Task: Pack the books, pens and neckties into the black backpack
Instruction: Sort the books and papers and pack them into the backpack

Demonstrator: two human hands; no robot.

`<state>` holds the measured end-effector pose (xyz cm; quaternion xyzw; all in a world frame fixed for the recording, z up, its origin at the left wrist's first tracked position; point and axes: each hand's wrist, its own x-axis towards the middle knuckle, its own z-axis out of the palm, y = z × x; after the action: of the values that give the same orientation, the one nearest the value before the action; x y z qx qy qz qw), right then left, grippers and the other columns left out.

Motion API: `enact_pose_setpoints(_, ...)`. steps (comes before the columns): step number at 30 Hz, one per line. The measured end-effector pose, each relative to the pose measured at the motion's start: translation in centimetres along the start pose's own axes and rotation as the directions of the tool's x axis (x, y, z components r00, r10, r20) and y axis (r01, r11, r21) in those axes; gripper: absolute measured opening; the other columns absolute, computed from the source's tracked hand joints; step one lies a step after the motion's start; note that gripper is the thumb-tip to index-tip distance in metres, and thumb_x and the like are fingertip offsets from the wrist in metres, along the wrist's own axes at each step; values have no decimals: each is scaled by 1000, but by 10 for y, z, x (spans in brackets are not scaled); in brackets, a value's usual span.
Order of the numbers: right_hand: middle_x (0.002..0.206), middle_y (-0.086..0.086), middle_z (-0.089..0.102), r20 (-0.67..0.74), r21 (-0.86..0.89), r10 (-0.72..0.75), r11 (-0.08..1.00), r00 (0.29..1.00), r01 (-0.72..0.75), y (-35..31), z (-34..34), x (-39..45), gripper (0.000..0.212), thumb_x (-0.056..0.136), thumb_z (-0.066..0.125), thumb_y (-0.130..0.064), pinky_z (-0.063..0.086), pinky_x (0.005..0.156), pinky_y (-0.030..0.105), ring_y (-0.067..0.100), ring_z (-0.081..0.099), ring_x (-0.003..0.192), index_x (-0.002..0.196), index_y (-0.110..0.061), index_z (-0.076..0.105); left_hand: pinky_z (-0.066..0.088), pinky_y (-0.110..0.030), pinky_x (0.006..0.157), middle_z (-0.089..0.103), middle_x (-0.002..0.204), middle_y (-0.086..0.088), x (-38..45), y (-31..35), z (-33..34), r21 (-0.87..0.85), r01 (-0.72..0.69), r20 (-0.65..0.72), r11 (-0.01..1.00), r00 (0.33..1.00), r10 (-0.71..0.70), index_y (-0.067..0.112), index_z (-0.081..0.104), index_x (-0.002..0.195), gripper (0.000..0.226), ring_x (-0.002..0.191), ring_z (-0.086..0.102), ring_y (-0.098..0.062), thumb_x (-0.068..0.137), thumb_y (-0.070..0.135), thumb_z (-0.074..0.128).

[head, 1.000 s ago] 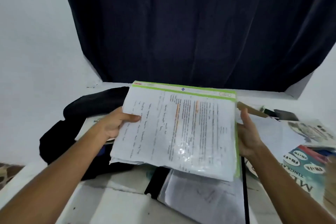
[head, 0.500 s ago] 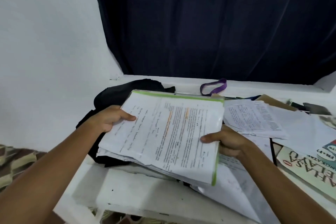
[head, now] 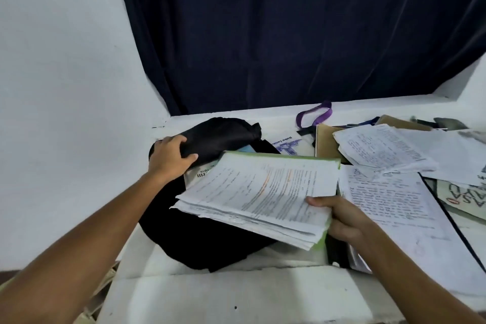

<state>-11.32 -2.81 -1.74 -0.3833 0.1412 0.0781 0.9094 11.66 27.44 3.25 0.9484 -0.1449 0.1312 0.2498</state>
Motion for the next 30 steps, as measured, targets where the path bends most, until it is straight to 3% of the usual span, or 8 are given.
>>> enact_pose_setpoints(4, 128, 22, 62, -92, 56, -17, 998, 996, 22, 14, 15, 0, 103, 35, 93, 8, 52, 90, 55, 37, 63, 113, 131, 0, 56, 37, -53, 108, 43, 149, -3, 31, -26, 16, 212, -30, 255, 977, 966, -25, 23, 39, 146, 81, 139, 32, -32, 80, 64, 63)
enact_pose_setpoints(7, 126, 22, 63, -107, 62, -60, 996, 992, 67, 20, 29, 3, 99, 33, 94, 7, 49, 93, 56, 37, 64, 112, 125, 0, 60, 35, -52, 108, 42, 150, -2, 44, -39, 24, 274, -44, 268, 961, 963, -32, 27, 38, 147, 83, 139, 33, -31, 80, 69, 60)
enact_pose_setpoints(11, 125, 22, 64, -149, 59, -82, 994, 985, 92, 24, 52, 10, 65, 67, 74, 12, 45, 102, 54, 38, 61, 116, 128, 0, 58, 47, -43, 94, 65, 124, -8, 58, -41, 18, 158, -57, 212, 986, 977, 22, 23, 60, 132, 66, 118, 56, -31, 80, 63, 66)
enact_pose_setpoints(13, 120, 22, 67, -172, 69, -86, 993, 981, 99, 25, 65, 14, 45, 81, 57, 13, 53, 90, 53, 37, 66, 106, 124, 0, 58, 50, -38, 81, 69, 94, -8, 66, -37, 10, 107, -90, 209, 990, 976, 66, 19, 72, 109, 48, 98, 63, -32, 82, 58, 68)
enact_pose_setpoints(15, 112, 22, 70, -196, 109, -94, 987, 976, 117, 27, 78, 21, 36, 85, 51, 15, 58, 76, 50, 36, 71, 91, 117, 1, 60, 46, -36, 69, 59, 67, -5, 76, -35, 0, 47, -121, 231, 991, 967, 107, 13, 65, 73, 42, 79, 62, -32, 82, 54, 69)
enact_pose_setpoints(17, 106, 21, 72, -222, 131, -103, 982, 970, 135, 29, 91, 32, 32, 87, 50, 15, 60, 69, 50, 36, 71, 88, 113, 1, 61, 41, -35, 61, 51, 57, -6, 87, -35, -10, 10, -133, 261, 991, 957, 126, 8, 51, 57, 54, 66, 57, -31, 82, 52, 70)
enact_pose_setpoints(25, 95, 22, 68, -318, 157, -61, 981, 946, 116, 41, 137, 85, 19, 88, 52, 15, 58, 49, 43, 36, 65, 84, 103, 5, 58, 37, -32, 58, 48, 60, -11, 113, -20, -41, -43, -145, 309, 988, 939, 152, -10, 59, 72, 66, 59, 48, -22, 86, 54, 64)
enact_pose_setpoints(30, 113, 27, 64, -403, 143, -73, 980, 912, 141, 55, 153, 128, 41, 83, 59, 16, 57, 49, 46, 40, 65, 90, 122, 8, 52, 31, -30, 55, 37, 53, -5, 113, -9, -48, -63, -153, 334, 986, 928, 165, 6, 40, 57, 61, 53, 39, -20, 86, 54, 64)
